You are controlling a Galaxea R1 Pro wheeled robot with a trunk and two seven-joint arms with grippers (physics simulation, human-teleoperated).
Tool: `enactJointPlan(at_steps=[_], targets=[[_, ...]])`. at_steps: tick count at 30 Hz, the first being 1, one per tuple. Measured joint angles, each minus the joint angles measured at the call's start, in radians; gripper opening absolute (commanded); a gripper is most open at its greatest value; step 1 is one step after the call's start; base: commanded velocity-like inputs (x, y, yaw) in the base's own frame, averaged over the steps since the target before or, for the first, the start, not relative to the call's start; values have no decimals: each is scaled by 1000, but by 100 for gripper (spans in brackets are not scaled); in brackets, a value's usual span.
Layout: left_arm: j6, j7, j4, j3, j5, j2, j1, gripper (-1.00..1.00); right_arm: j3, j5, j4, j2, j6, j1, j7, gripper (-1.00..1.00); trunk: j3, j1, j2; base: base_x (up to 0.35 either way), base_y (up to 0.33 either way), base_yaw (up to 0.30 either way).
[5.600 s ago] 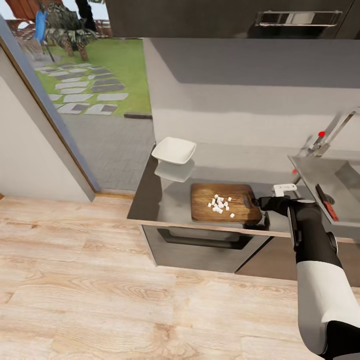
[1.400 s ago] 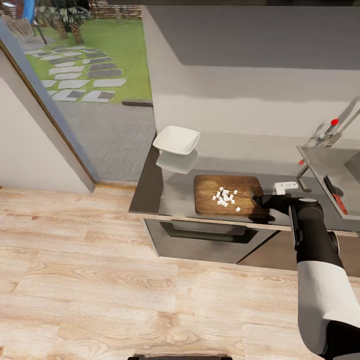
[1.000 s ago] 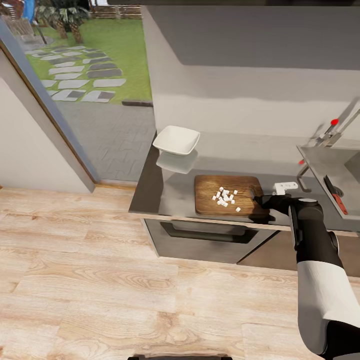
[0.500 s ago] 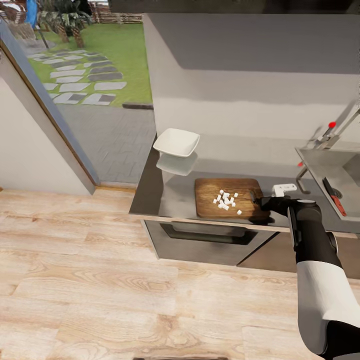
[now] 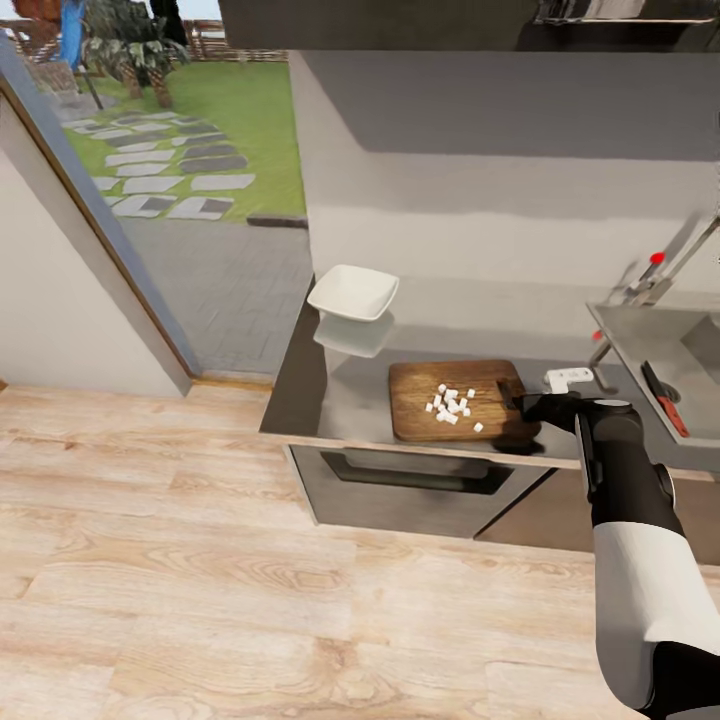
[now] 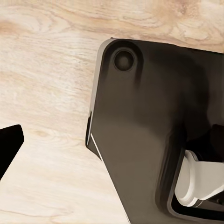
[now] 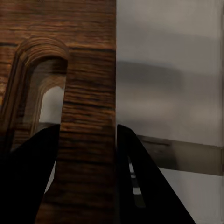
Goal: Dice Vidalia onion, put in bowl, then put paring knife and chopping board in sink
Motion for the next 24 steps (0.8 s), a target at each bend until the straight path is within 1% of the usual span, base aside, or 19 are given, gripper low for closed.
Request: enactJointPlan(at_steps=[2, 5, 19, 24], targets=[[0, 0, 1, 0, 0, 0, 0, 100, 0, -1, 0, 0, 0, 0, -1, -100, 3, 0, 0, -120, 0, 0], [0, 0, 6, 0, -1, 0, 0, 100, 0, -2, 0, 0, 0, 0, -1, -100, 8, 1, 0, -269, 0, 0], [0, 0, 8, 0, -1, 0, 0, 100, 0, 1, 0, 0, 0, 0, 0, -100, 30, 1, 0, -325, 0, 0], [0, 0, 8, 0, -1, 0, 0, 100, 0, -2, 0, 0, 1, 0, -1, -100, 38, 0, 0, -131, 0, 0]])
